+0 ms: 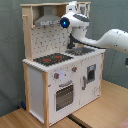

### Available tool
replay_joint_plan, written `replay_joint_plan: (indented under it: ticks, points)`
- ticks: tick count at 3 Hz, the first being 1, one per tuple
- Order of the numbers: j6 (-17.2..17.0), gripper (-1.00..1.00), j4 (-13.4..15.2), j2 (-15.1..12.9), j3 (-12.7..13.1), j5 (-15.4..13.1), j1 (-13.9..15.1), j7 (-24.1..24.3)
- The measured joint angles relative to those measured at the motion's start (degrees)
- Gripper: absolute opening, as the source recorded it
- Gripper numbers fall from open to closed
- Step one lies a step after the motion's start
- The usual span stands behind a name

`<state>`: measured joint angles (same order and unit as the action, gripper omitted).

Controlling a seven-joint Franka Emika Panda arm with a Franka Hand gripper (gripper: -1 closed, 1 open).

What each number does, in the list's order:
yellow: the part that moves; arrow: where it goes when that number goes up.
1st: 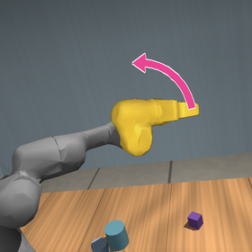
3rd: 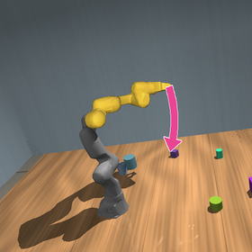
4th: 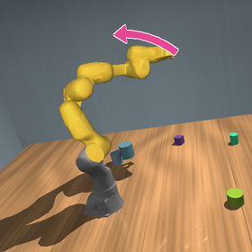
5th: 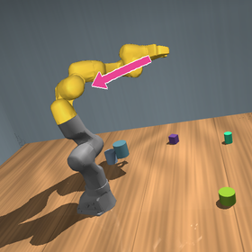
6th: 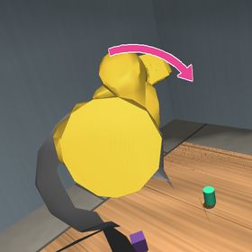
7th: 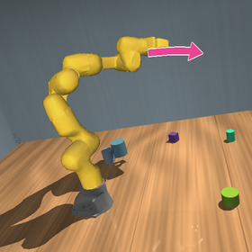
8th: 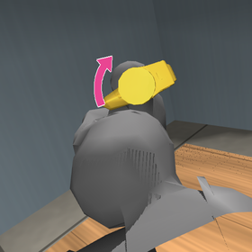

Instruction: Play with the kitchen

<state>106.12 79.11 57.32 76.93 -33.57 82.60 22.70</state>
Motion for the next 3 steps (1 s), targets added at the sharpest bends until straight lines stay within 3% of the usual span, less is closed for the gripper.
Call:
replay_joint_plan:
  ticks: [1,3]
  points:
    - [0.19,-1.0,4.18,-0.88,-1.22,-0.03,-4.54,-0.09]
    - [4.97,-1.0,11.74,-1.59,-5.19,-0.04,-10.26,-1.06]
